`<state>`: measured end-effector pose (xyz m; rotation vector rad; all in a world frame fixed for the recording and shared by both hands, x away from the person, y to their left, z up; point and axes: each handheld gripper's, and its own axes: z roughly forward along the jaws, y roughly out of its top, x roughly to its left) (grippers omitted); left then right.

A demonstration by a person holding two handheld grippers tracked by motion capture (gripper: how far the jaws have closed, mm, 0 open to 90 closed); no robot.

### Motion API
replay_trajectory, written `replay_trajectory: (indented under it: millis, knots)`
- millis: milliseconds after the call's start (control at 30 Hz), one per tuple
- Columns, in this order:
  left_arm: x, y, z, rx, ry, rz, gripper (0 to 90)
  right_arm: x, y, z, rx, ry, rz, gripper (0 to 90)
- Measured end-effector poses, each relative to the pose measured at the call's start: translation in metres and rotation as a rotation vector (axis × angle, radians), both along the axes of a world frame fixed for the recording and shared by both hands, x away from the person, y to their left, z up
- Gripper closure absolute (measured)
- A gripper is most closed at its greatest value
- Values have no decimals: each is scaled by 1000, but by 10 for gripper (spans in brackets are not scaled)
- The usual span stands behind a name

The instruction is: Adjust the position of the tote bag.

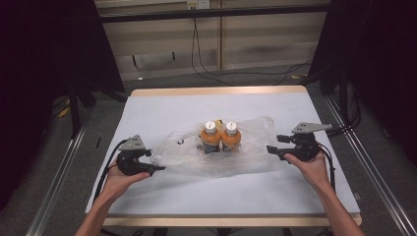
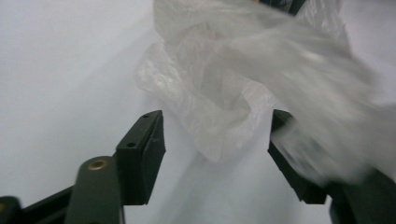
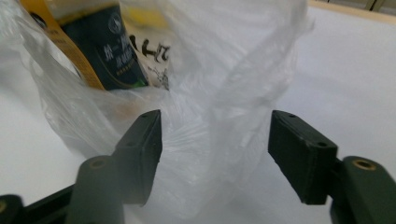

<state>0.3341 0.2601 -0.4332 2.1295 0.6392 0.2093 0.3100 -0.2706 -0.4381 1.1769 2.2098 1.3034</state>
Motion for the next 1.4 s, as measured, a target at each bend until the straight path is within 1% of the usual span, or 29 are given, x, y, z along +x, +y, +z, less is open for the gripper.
replay_trajectory:
  millis: [67, 167, 233, 267, 300, 333, 367, 433, 467, 500, 567, 600, 633, 700, 733, 767, 800, 833, 867, 933, 1000, 1033, 1100, 1133, 1233, 1267, 1333, 1367, 1400]
  knots:
    - [-4, 11, 7, -41, -22, 31, 325, -3, 0, 4, 2, -11, -4, 318]
    - [-9, 25, 21, -77, -61, 58, 321, -6, -1, 10, 7, -30, -5, 311]
    - [-11, 30, 30, -99, -84, 74, 323, -7, 0, 15, 13, -44, 4, 314]
    - [-12, 32, 34, -110, -86, 69, 339, -8, 1, 19, 17, -52, 7, 346]
    - [-12, 32, 38, -111, -98, 61, 366, -8, 2, 21, 18, -58, 18, 398]
    - [-13, 31, 43, -108, -109, 64, 379, -8, 3, 24, 17, -58, 36, 438]
    - [-14, 30, 47, -117, -117, 63, 383, -8, 5, 27, 16, -66, 47, 457]
    - [-14, 27, 57, -137, -141, 48, 440, -7, 9, 33, 21, -75, 71, 507]
    - [-14, 24, 62, -140, -153, 40, 461, -6, 11, 35, 22, -80, 82, 548]
    - [-13, 19, 67, -148, -160, 24, 508, -6, 13, 38, 22, -83, 95, 577]
    - [-9, 10, 72, -127, -169, -11, 585, -2, 19, 41, 13, -84, 127, 645]
    - [-7, 3, 73, -110, -173, -36, 626, -1, 21, 42, 8, -81, 135, 659]
    - [-5, -5, 73, -96, -163, -60, 654, 2, 25, 43, -3, -77, 147, 675]
    - [0, -22, 71, -70, -164, -89, 704, 8, 32, 42, -26, -58, 188, 713]
    - [3, -30, 68, -56, -152, -109, 714, 11, 36, 41, -38, -48, 198, 729]
    - [7, -39, 65, -53, -138, -117, 722, 14, 41, 40, -55, -37, 211, 752]
    - [10, -47, 62, -38, -121, -127, 722, 18, 45, 38, -69, -36, 220, 782]
    - [13, -56, 59, -18, -105, -137, 724, 20, 48, 36, -80, -39, 222, 810]
    - [17, -65, 57, 18, -99, -160, 733, 23, 52, 35, -91, -35, 233, 834]
    - [23, -78, 54, 60, -93, -186, 765, 29, 58, 34, -124, -33, 248, 865]
    - [30, -88, 50, 88, -75, -203, 813, 34, 63, 33, -144, -20, 273, 884]
    - [34, -93, 46, 92, -63, -201, 831, 37, 66, 33, -145, -6, 288, 885]
    - [42, -100, 37, 130, -54, -204, 859, 42, 71, 30, -170, 15, 309, 895]
    - [44, -106, 31, 145, -41, -205, 867, 44, 74, 27, -178, 26, 318, 899]
    - [47, -116, 20, 191, -28, -229, 875, 49, 78, 19, -210, 58, 337, 900]
    - [48, -120, 16, 218, -25, -235, 876, 51, 79, 17, -221, 64, 339, 900]
    - [51, -127, 7, 256, -17, -232, 875, 56, 78, 12, -219, 78, 344, 900]
    - [54, -129, 4, 296, -10, -249, 873, 58, 79, 10, -228, 88, 345, 900]
    - [56, -131, 0, 296, 0, -241, 873, 61, 80, 7, -233, 100, 352, 900]
